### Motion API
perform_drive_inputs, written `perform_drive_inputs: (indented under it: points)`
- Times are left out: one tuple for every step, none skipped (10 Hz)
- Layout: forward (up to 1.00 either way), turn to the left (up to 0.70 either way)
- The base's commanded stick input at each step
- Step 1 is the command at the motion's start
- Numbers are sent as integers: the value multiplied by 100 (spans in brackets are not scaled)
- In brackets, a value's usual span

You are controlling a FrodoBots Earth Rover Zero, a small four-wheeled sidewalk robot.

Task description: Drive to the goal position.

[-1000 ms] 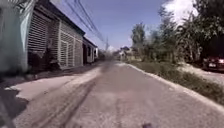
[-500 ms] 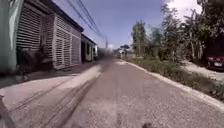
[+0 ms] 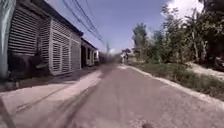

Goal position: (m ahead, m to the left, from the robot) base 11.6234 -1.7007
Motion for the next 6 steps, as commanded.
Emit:
perform_drive_inputs:
  points:
    - [99, 0]
    - [99, 0]
    - [99, 0]
    - [99, 0]
    - [99, 0]
    - [99, 0]
